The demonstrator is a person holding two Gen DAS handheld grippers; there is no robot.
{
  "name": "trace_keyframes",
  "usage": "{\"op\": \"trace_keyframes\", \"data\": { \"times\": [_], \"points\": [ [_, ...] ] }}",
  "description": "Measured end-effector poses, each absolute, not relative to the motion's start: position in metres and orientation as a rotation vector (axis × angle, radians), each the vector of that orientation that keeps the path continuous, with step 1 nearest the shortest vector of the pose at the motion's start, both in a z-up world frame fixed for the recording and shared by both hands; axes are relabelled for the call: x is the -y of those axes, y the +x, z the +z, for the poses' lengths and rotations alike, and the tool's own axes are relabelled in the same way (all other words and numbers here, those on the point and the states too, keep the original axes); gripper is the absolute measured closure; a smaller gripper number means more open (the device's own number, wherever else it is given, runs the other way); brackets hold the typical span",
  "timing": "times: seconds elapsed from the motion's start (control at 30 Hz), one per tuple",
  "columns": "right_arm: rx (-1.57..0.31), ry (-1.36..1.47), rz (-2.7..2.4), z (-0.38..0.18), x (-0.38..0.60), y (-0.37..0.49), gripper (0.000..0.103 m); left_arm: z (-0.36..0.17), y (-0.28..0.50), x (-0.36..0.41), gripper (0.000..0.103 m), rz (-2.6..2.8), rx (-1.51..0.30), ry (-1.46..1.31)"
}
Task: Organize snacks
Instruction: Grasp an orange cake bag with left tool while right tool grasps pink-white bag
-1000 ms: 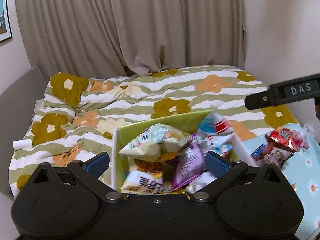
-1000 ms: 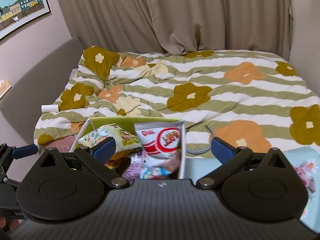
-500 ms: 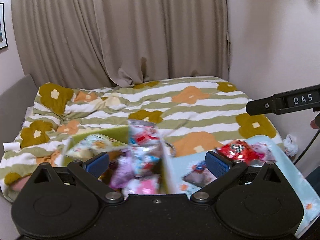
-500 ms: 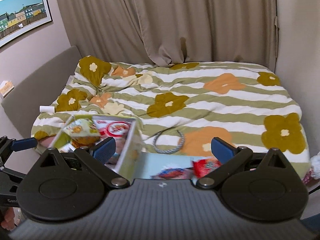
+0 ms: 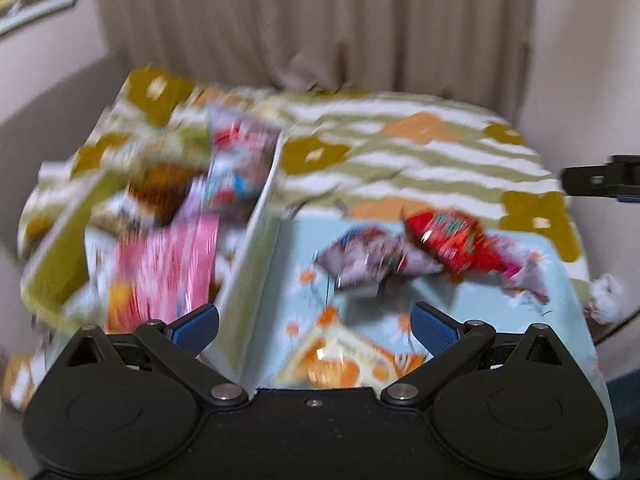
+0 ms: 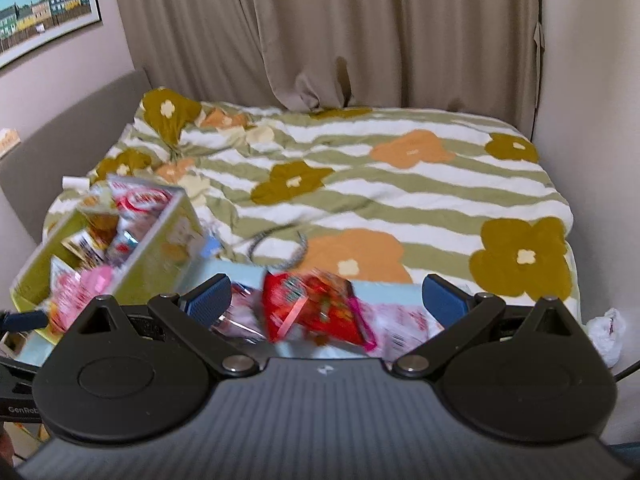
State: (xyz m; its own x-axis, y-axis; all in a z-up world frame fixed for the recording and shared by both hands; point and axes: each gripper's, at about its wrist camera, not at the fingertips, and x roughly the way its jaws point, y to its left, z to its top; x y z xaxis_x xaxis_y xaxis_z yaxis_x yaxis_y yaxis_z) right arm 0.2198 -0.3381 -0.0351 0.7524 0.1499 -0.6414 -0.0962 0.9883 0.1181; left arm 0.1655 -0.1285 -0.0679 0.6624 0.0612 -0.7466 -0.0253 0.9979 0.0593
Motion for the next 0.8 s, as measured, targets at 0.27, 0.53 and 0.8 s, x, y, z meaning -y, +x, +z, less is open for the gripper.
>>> {"op": "trace_keyframes", "data": {
  "times": [0.27, 0.53, 0.8],
  "points": [
    [-0.766, 0.1, 0.14, -0.08, 0.367, 0.237, 0.0, -0.12, 0.181, 0.129, 0.0, 0.164, -1.007, -0.156],
    [-0.825, 0.133, 0.147, -0.118, 0.381, 0.262, 0.0, -0.15, 0.214, 0.131, 0.0, 0.248, -1.09, -0.163],
    [-0.879, 0.146, 0.126, -0.146, 0.391, 0.29, 0.0, -0.161, 0.235, 0.138, 0.0, 0.26, -1.109, -0.133]
  ]
}}
